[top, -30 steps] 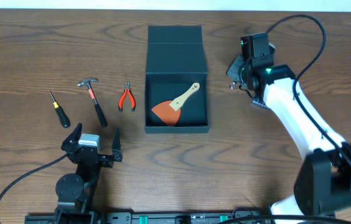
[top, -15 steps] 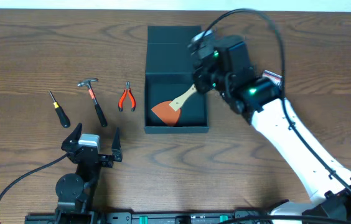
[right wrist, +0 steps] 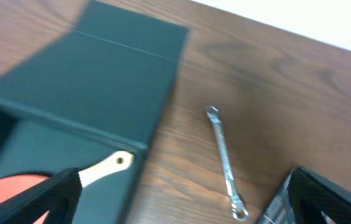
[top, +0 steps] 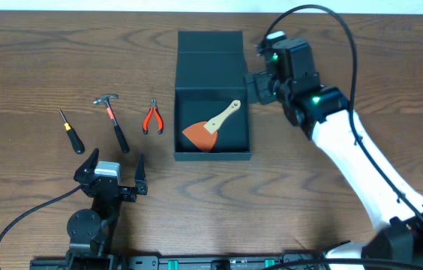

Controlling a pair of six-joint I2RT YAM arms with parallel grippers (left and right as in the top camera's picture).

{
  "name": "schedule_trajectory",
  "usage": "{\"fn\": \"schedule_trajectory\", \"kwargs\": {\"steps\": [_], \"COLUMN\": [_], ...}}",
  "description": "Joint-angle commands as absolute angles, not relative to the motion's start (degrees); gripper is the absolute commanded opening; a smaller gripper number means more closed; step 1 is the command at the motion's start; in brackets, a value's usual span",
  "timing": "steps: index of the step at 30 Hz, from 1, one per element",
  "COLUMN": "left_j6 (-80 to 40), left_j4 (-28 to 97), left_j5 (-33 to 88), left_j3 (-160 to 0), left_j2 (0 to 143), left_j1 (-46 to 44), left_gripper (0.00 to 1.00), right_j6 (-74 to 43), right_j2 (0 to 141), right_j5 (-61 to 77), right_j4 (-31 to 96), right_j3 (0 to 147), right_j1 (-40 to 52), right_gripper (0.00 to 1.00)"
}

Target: Pack container

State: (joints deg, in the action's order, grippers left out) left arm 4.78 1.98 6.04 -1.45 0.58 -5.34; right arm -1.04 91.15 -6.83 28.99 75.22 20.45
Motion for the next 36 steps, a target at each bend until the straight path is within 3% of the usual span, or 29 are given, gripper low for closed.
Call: {"fn": "schedule_trajectory", "kwargs": {"steps": [1,13,36], "left_j6": [5.34,5.34,5.34], "left_j4": [3.55,3.55,3.55], "left_j5": [7.27,7.27,7.29], "left_j3": [-0.23,-0.23,-0.23], "left_j2": [0.23,0.23,0.23], "left_j1": [-5.39,-5.39,-5.39], "left_gripper": [0.98,0.99,0.98], "right_j6": [-2.11,15.22,18.09], "right_j2": [94.15,106.0,120.07], "right_j5": [-8.38,-5.98,7.16], "right_j4": [29.34,21.61,8.6], "right_j3": [75.64,75.64,75.64], "right_j1": [17.8,14.15,7.25], "right_gripper": [0.99,0.94,0.89]}}
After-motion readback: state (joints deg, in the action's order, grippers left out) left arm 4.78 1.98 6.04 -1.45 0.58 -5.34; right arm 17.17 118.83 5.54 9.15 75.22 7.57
